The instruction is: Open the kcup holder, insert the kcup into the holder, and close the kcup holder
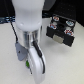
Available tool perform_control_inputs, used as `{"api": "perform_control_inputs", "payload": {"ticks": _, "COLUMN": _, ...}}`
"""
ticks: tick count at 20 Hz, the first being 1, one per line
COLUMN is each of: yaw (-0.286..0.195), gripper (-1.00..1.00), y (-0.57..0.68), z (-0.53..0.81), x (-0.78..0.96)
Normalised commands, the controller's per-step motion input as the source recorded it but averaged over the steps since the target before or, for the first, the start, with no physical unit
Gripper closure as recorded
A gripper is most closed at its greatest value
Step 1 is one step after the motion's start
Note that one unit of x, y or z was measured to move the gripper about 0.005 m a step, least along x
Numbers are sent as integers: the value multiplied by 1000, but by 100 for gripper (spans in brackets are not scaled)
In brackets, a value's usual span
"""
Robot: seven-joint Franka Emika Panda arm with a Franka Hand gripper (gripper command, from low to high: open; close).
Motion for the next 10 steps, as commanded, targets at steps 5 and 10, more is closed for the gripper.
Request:
{"api": "perform_control_inputs", "payload": {"ticks": 5, "yaw": 21, "gripper": 100, "y": 512, "z": 819, "x": 59}}
{"api": "perform_control_inputs", "payload": {"ticks": 10, "yaw": 82, "gripper": 100, "y": 516, "z": 735, "x": -5}}
